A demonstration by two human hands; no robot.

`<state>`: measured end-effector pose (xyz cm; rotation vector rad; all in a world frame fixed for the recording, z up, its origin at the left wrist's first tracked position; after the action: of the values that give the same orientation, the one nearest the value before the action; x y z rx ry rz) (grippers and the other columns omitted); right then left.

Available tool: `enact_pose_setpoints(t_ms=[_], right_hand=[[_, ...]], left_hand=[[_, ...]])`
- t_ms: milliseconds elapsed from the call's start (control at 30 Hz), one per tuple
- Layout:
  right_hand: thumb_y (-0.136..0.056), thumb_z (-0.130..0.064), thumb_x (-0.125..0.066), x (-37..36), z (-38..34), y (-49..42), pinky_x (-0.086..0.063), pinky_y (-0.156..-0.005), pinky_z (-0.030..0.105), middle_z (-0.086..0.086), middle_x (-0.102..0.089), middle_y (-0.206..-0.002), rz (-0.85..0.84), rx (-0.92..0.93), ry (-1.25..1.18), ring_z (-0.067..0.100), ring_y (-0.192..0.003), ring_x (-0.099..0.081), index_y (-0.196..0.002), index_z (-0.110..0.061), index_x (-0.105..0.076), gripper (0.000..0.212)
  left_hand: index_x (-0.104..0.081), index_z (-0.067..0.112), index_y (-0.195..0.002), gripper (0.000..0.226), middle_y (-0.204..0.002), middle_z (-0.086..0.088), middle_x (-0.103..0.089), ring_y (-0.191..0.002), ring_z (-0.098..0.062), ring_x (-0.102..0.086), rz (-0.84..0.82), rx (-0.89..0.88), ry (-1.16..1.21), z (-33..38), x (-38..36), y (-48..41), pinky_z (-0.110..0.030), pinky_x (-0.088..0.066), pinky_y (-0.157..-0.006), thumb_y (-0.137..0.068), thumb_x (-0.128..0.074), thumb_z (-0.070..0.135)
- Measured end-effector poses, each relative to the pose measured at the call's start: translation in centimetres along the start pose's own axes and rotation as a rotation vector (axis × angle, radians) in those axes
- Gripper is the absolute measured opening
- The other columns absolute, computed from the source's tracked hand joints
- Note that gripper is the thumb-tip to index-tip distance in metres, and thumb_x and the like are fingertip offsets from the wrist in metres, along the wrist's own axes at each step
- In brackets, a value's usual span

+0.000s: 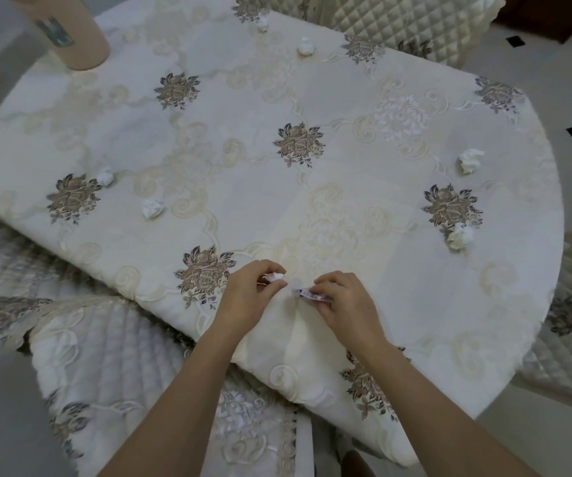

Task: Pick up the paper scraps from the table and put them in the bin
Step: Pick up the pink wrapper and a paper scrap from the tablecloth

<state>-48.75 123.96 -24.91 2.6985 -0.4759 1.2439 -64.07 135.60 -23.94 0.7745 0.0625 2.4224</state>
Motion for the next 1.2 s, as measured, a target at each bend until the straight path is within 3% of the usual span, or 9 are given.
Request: enact_pose_setpoints(t_ms=[67, 167, 367, 467, 600, 733, 933, 1067, 1200], right_hand=[[-0.088, -0.022, -0.075, 1.2, -0.1, 0.2, -0.044, -0.068, 0.025, -0.008, -0.066, -0.084, -0.036, -0.065, -0.062, 0.015, -0.084, -0.057, -0.087, -0.022, -0.074, 0.002], [-0.091, -0.025, -0.070, 3.1, -0.5, 0.8, -0.035, -0.057, 0.030, -0.007, -0.047, -0.061, -0.043, -0.214, -0.221, 0.009, -0.058, -0.044, -0.063, -0.027, -0.050, 0.034], [-0.084, -0.026, -0.072, 7.0, -2.8, 2.5, -0.052, -0.057, 0.035, 0.017, -0.050, -0.064, 0.006, -0.329, -0.409, 0.013, -0.055, -0.047, -0.067, -0.005, -0.053, 0.033], [-0.082, -0.031, -0.071, 8.9, -4.2, 3.4, -0.061, -0.064, 0.049, 0.017, -0.050, -0.065, 0.021, -0.335, -0.469, 0.017, -0.057, -0.049, -0.069, -0.004, -0.057, 0.032], [-0.086, -0.012, -0.074, 11.3, -7.3, 4.4, -0.052, -0.055, 0.019, 0.022, -0.055, -0.066, 0.038, -0.266, -0.522, 0.003, -0.051, -0.051, -0.072, -0.001, -0.063, 0.021], [-0.086, -0.009, -0.073, 12.3, -10.1, 4.8, -0.039, -0.049, 0.007, 0.028, -0.053, -0.066, 0.003, -0.189, -0.561, 0.002, -0.047, -0.049, -0.072, 0.004, -0.062, 0.022], [-0.085, -0.009, -0.075, 9.5, -14.4, 5.3, -0.048, -0.051, 0.013, 0.025, -0.053, -0.067, -0.134, -0.012, -0.591, 0.023, -0.057, -0.051, -0.069, -0.006, -0.064, 0.020], [-0.081, -0.021, -0.074, 6.1, -17.5, 6.5, -0.055, -0.058, 0.050, 0.018, -0.048, -0.064, -0.247, 0.098, -0.557, 0.033, -0.060, -0.050, -0.068, -0.008, -0.057, 0.025], [-0.082, -0.018, -0.077, 4.1, -21.6, 8.6, -0.039, -0.055, 0.032, 0.009, -0.048, -0.059, -0.328, 0.243, -0.576, 0.015, -0.054, -0.043, -0.061, -0.018, -0.052, 0.033]], left_hand=[[-0.069, 0.029, -0.090, 0.015, -0.086, 0.011, -0.069, -0.077, -0.008, -0.065, 0.019, 0.004, 0.055, 0.4, 0.3, 0.7, -0.020, -0.053, -0.070, -0.085, -0.075, 0.016], [-0.070, 0.028, -0.090, 0.013, -0.082, 0.015, -0.069, -0.076, -0.005, -0.063, 0.050, 0.005, 0.109, 1.6, 0.8, 1.9, -0.019, -0.053, -0.069, -0.085, -0.075, 0.017], [-0.064, 0.028, -0.090, 0.013, -0.080, 0.004, -0.068, -0.072, -0.014, -0.069, 0.065, -0.032, 0.208, 5.2, 1.7, 5.1, -0.029, -0.055, -0.066, -0.091, -0.068, 0.016], [-0.062, 0.029, -0.092, 0.015, -0.080, 0.008, -0.066, -0.067, -0.012, -0.068, 0.102, -0.055, 0.212, 7.1, 2.5, 7.3, -0.026, -0.051, -0.064, -0.090, -0.070, 0.017], [-0.062, 0.035, -0.094, 0.020, -0.081, 0.017, -0.065, -0.071, -0.017, -0.067, 0.209, -0.038, 0.261, 8.5, 3.8, 10.8, -0.036, -0.057, -0.070, -0.087, -0.073, 0.020], [-0.064, 0.034, -0.092, 0.013, -0.081, 0.010, -0.068, -0.073, -0.022, -0.066, 0.329, -0.027, 0.317, 9.1, 5.2, 14.3, -0.046, -0.057, -0.072, -0.084, -0.073, 0.028], [-0.066, 0.029, -0.095, 0.011, -0.080, 0.000, -0.066, -0.077, -0.030, -0.064, 0.542, 0.036, 0.341, 8.4, 8.2, 20.6, -0.052, -0.055, -0.075, -0.088, -0.072, 0.023], [-0.066, 0.033, -0.091, 0.016, -0.081, 0.006, -0.068, -0.074, -0.028, -0.064, 0.724, 0.105, 0.336, 7.0, 9.7, 25.8, -0.048, -0.056, -0.072, -0.088, -0.073, 0.019], [-0.066, 0.034, -0.090, 0.012, -0.078, 0.003, -0.068, -0.069, -0.022, -0.064, 0.856, 0.187, 0.351, 5.3, 10.5, 31.0, -0.042, -0.055, -0.065, -0.084, -0.074, 0.027]])
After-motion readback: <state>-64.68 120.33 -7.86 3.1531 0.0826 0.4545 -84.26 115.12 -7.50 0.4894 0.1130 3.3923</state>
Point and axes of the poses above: each hand's wrist, its own y-axis away from the middle knuckle, its own x-axis out of the back of the hand, z = x × y, the point moved 5 cm from there along -y, towards the middle knuckle
